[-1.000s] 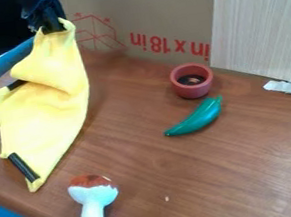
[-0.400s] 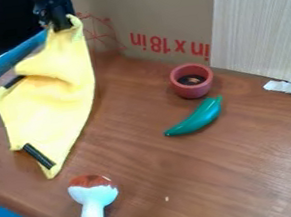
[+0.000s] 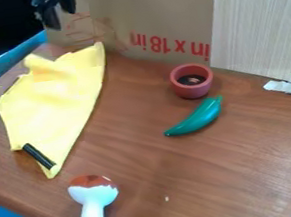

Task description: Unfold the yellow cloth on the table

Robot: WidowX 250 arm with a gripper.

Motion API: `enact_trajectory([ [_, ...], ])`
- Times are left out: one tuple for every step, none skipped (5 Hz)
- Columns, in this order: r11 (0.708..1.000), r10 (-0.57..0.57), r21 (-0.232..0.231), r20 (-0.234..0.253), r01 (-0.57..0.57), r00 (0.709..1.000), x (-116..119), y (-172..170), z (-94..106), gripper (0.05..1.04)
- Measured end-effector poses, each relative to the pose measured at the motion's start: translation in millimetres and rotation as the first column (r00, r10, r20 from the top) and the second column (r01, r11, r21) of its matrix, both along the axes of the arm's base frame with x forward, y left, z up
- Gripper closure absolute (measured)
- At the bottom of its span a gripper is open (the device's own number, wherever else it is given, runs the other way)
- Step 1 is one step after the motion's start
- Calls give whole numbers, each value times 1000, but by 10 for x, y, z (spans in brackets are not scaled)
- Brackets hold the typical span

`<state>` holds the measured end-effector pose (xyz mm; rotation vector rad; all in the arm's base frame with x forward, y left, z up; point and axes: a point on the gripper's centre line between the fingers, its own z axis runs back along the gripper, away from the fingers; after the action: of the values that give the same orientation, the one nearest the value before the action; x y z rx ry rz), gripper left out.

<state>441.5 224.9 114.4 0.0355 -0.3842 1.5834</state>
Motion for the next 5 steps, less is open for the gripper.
enact_trajectory([
  [996, -71, 41, -61, 74, 996, 4, -133, -49, 83],
  [986, -143, 81, -34, 146, 989, -194, -221, 375, 83],
  [960, -257, 101, -43, 260, 966, -502, -389, 715, 83],
  [910, -398, 78, -107, 407, 911, -755, -536, 811, 83],
  [812, -573, -3, -199, 584, 795, -964, -598, 825, 83],
])
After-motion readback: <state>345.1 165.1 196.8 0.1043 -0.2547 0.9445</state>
